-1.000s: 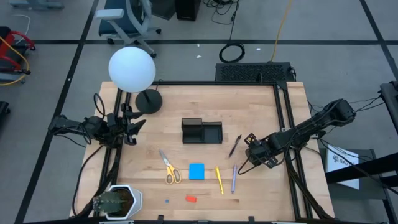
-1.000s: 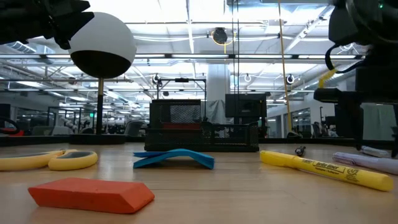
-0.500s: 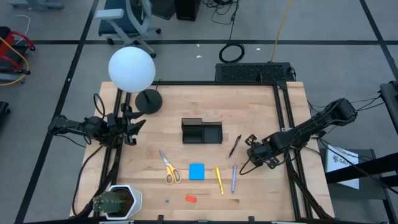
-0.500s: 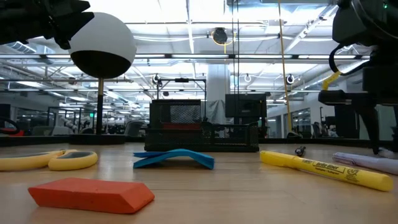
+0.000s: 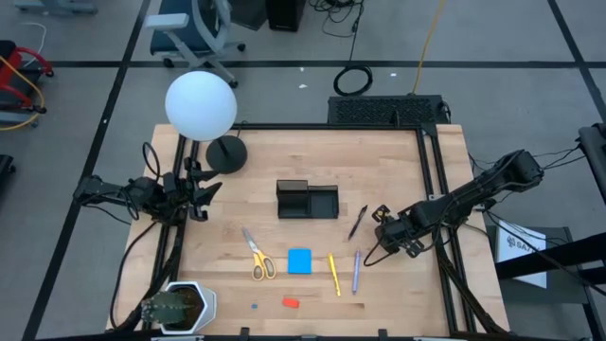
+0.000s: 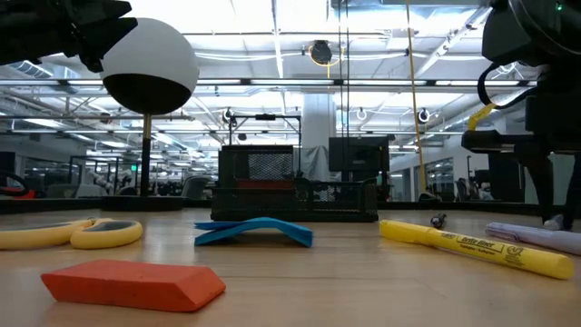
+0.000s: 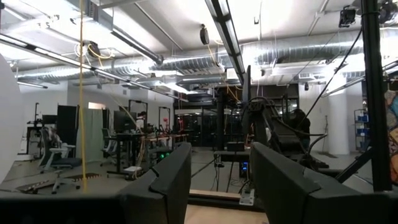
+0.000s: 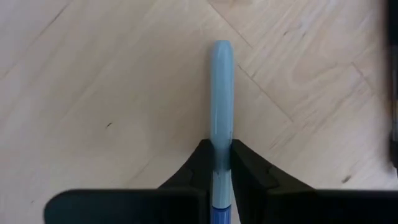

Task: Pick and place office supplies into organizer
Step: Put the violet marker pen into the desk organizer

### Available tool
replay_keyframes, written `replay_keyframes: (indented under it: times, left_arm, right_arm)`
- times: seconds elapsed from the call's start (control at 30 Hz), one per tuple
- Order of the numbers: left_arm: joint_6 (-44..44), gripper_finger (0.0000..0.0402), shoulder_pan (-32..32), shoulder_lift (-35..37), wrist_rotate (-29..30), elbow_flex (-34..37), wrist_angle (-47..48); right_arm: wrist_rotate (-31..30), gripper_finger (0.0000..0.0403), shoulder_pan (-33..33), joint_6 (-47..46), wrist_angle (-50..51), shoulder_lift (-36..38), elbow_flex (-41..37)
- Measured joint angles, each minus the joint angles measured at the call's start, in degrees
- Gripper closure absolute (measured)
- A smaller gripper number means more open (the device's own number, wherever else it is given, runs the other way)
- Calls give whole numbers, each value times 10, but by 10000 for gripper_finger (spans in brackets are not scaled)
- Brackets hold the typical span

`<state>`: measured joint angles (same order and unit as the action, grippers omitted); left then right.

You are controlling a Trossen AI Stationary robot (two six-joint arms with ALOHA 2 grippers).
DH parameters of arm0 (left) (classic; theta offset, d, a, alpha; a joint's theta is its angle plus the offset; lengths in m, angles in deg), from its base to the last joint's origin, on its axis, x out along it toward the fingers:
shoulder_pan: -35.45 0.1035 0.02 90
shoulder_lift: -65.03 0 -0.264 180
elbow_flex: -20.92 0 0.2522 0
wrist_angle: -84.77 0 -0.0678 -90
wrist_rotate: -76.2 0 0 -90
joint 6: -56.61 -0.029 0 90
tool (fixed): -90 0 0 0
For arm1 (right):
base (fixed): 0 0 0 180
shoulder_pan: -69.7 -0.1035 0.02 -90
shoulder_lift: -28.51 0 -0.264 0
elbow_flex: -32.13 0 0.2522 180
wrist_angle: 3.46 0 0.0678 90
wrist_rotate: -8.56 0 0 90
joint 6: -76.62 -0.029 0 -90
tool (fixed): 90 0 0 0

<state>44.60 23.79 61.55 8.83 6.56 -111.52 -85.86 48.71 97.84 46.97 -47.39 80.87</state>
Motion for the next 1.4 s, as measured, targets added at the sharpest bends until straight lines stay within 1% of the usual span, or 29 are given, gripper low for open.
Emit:
replay_keyframes:
  times: [0.13,0.3,0.43,0.53,0.67,0.8,1.0,1.17,1.23,1.4]
  left_arm:
    - [-8,231,0,0,5,0,0]
    - [-1,231,0,0,18,0,-1]
    - [-13,231,0,0,10,0,1]
    - [-6,231,0,0,10,0,3]
    - [22,231,0,0,10,0,4]
    - [46,231,0,0,11,0,4]
    - [45,231,0,-5,11,0,4]
    - [49,231,0,-30,17,0,-4]
    - [52,231,0,-45,18,0,-21]
    - [44,231,0,-92,16,0,-52]
  right_arm:
    - [-20,377,0,-10,2,-1,32]
    - [-55,375,1,-3,10,0,51]
    - [-109,377,1,3,6,0,67]
    - [-149,377,6,-3,-5,0,77]
    - [-175,374,23,-26,-51,1,86]
    - [-197,377,39,-18,-105,1,86]
    - [-200,374,73,-9,-194,7,86]
    - [-199,377,101,1,-278,16,87]
    - [-197,378,110,12,-307,23,87]
    - [-195,376,129,27,-432,28,87]
